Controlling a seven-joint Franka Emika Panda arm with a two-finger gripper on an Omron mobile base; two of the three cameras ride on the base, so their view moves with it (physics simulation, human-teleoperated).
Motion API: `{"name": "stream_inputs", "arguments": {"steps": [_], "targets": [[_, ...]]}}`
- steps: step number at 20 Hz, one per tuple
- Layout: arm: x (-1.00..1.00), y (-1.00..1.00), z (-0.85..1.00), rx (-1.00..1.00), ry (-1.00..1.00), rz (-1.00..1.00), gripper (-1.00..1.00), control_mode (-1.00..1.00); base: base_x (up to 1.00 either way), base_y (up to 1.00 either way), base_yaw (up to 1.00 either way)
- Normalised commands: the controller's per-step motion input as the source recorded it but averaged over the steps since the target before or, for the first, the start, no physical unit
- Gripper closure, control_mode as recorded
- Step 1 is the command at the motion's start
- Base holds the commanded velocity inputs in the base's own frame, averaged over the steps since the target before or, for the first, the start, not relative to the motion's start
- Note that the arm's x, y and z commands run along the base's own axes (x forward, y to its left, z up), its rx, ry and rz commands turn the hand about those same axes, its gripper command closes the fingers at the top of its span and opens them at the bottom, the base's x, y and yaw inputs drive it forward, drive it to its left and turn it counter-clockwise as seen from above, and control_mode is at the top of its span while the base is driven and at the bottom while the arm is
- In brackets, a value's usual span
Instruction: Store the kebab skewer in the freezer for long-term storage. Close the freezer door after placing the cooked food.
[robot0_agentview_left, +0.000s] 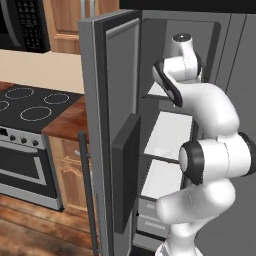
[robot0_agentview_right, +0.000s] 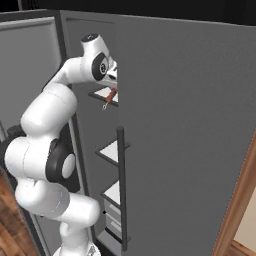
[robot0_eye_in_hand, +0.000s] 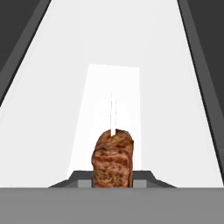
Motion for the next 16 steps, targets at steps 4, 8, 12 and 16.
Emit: {"name": "stream_inputs", "arguments": {"steps": [4, 8, 12, 16], "targets": [[0.48, -0.13, -0.04, 0.0, 0.05, -0.02, 1.0, -1.0, 0.0, 0.0, 0.0], [0.52, -0.26, -0.15, 0.0, 0.02, 0.0, 1.0, -1.0, 0.0, 0.0, 0.0], [0.34, -0.26, -0.25, 0.0, 0.0, 0.0, 1.0, -1.0, 0.0, 0.0, 0.0], [0.14, -0.13, -0.39, 0.0, 0.0, 0.0, 1.0, -1.0, 0.0, 0.0, 0.0]]}}
